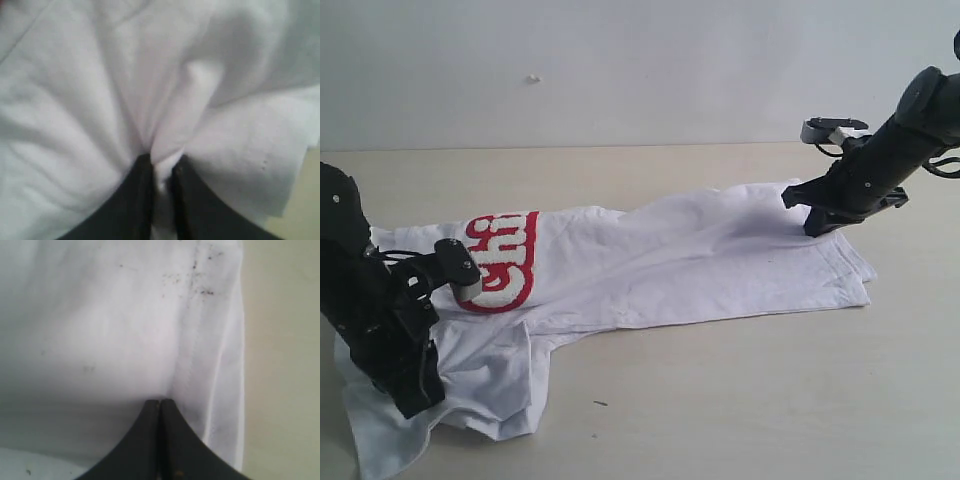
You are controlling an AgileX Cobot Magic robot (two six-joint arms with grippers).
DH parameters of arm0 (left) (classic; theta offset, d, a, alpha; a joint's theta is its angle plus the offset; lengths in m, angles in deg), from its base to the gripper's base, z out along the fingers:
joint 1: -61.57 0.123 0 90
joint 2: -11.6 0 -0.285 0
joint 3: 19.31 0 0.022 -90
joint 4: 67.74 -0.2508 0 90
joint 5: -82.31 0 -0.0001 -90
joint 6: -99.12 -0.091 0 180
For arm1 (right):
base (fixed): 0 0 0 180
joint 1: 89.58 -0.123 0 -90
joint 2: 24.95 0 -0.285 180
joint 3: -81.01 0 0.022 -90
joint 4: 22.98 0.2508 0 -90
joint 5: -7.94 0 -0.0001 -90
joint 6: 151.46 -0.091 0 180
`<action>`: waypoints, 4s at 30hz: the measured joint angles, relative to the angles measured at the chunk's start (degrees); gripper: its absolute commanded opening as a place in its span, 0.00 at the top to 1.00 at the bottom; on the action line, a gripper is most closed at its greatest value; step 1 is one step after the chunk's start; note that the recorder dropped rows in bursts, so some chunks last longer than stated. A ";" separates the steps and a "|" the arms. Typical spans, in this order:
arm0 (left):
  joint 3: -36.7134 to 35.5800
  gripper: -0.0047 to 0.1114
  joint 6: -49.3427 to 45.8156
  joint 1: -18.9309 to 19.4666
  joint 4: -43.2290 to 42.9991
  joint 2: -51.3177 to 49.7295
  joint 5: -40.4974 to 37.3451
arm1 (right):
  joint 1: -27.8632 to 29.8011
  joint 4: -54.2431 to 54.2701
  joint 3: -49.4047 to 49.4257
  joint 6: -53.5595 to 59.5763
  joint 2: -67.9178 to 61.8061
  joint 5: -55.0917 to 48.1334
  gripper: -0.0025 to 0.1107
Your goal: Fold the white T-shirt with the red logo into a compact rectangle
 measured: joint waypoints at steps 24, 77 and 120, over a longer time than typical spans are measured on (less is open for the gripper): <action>-7.44 0.35 3.77 -12.61 3.39 21.03 1.36 | 0.00 -1.01 4.36 0.00 4.42 -3.90 0.98; -6.96 0.96 29.52 -26.55 -81.32 16.22 16.12 | 0.00 2.71 4.36 0.09 4.42 -3.18 0.98; 4.78 0.96 53.11 -7.17 -53.88 -2.35 23.71 | 0.00 3.17 4.36 1.28 4.42 -0.66 0.98</action>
